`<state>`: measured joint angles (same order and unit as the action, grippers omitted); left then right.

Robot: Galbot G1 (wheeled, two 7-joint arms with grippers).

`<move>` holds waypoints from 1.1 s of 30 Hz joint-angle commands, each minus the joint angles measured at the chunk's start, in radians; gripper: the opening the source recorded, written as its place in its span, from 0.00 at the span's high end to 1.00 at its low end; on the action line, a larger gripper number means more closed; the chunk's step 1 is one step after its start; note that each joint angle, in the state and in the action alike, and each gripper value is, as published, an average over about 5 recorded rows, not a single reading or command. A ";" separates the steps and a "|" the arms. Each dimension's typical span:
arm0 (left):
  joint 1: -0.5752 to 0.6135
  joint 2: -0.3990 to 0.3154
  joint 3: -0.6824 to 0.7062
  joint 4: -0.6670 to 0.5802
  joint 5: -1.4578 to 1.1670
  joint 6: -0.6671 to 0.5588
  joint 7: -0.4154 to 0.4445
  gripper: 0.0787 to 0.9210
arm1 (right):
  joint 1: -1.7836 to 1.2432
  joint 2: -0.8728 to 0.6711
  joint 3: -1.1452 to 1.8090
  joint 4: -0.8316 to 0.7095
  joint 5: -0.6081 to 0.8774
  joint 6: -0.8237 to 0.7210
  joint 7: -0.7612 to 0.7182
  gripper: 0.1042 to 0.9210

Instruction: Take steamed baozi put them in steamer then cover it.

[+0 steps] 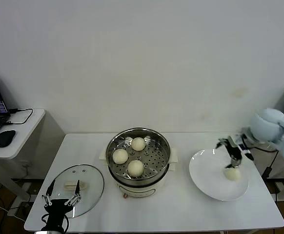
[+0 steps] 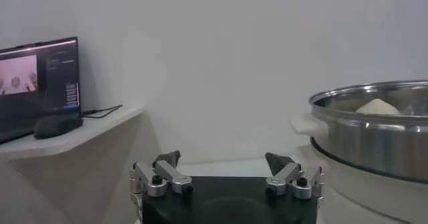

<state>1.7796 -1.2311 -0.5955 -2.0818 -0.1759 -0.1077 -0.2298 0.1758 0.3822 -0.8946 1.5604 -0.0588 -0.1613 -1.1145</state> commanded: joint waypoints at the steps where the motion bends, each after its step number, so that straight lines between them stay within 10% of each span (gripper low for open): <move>1: 0.008 0.000 -0.003 0.000 0.001 0.000 0.000 0.12 | -0.568 -0.062 0.491 -0.153 -0.181 -0.016 0.006 0.12; 33: 0.022 -0.010 -0.024 0.011 0.004 -0.002 -0.001 0.12 | -0.534 0.240 0.512 -0.433 -0.260 0.018 0.087 0.12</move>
<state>1.8025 -1.2404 -0.6199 -2.0725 -0.1731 -0.1104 -0.2303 -0.3365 0.5554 -0.4095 1.1934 -0.2944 -0.1453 -1.0406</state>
